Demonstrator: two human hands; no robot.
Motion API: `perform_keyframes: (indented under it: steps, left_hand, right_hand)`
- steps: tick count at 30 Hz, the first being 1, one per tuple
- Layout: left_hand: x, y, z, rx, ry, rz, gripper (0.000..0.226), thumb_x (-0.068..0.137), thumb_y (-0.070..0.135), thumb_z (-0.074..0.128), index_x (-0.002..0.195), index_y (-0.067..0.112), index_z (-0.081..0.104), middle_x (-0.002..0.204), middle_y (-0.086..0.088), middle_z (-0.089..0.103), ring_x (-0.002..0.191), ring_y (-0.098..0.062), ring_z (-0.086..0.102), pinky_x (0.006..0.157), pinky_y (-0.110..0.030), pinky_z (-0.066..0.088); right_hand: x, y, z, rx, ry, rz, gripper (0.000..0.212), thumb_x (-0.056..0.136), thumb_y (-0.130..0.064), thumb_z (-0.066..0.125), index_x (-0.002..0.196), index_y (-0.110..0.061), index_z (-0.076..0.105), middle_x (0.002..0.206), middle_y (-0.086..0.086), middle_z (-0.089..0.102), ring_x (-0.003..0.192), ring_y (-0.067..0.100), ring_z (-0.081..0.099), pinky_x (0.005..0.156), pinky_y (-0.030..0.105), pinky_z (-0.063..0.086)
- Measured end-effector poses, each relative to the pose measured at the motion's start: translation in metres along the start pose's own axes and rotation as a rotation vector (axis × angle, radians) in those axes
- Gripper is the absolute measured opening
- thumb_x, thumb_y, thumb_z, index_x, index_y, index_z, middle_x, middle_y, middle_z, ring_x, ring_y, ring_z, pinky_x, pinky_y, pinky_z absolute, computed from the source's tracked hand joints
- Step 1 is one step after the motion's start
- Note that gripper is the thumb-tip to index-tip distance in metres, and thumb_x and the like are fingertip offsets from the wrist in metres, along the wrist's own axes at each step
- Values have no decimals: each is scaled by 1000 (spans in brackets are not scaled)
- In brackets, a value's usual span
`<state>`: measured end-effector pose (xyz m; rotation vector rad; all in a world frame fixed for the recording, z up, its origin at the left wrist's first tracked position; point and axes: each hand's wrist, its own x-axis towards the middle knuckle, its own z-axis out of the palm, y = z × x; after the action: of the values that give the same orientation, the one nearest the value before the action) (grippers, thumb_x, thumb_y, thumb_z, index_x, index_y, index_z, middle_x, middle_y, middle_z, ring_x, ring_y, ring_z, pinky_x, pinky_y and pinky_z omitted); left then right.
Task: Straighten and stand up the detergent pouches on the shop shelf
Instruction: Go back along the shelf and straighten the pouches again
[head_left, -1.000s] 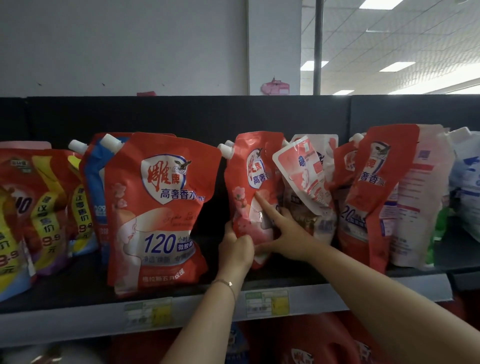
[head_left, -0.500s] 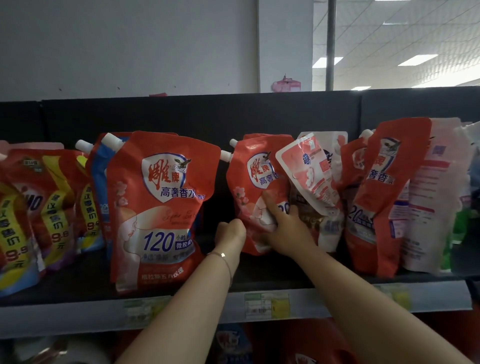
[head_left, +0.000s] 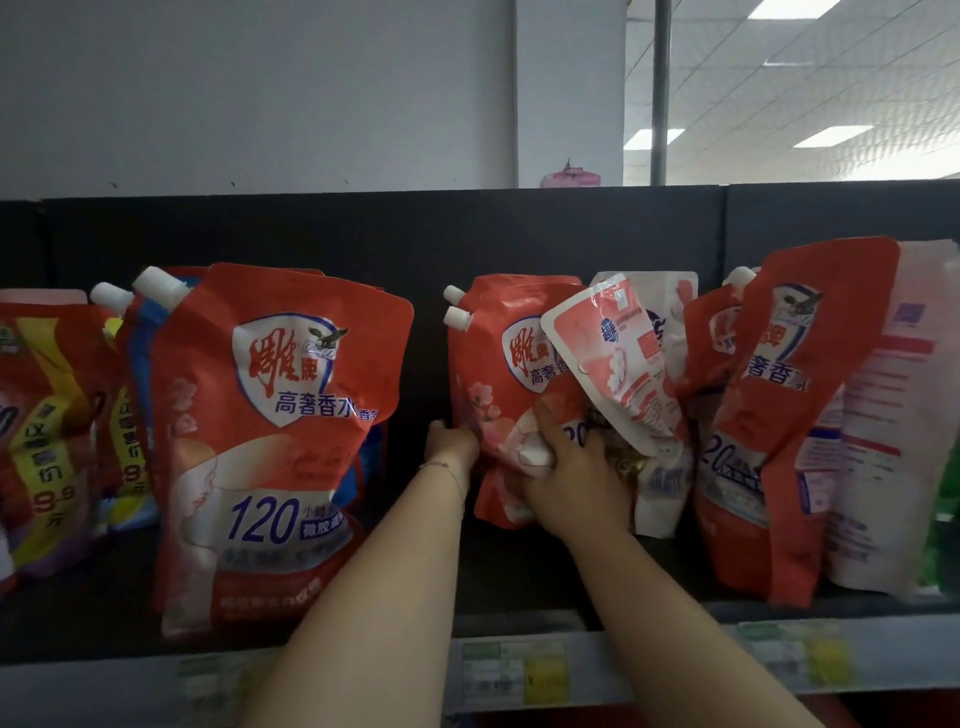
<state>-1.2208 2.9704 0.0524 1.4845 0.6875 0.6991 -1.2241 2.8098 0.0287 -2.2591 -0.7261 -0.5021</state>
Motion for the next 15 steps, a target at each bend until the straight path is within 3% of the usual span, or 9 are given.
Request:
perform_keyframes:
  steps: [5, 11, 15]
  left_hand:
    - [13, -13, 1, -117, -45, 33, 42, 93, 21, 58, 133, 9, 54, 122, -18, 63, 110, -34, 61, 97, -47, 50]
    - [15, -14, 3, -219, 43, 12, 21, 96, 14, 49, 115, 13, 59, 118, -18, 63, 108, -35, 60, 96, -47, 50]
    - [18, -16, 5, -245, 123, 39, 20, 97, 12, 47, 114, 7, 58, 117, -19, 62, 109, -37, 59, 96, -46, 49]
  right_hand:
    - [-1, 1, -3, -19, -11, -36, 93, 79, -59, 67, 149, -53, 7, 152, 12, 19, 132, 35, 39, 93, 40, 46]
    - [-5, 3, -6, 39, -34, -84, 94, 77, -61, 67, 149, -52, 7, 156, 11, 12, 136, 35, 36, 99, 41, 43]
    - [-9, 5, -11, 56, -57, -107, 93, 77, -57, 67, 149, -51, 8, 155, 9, 14, 135, 34, 37, 100, 38, 41]
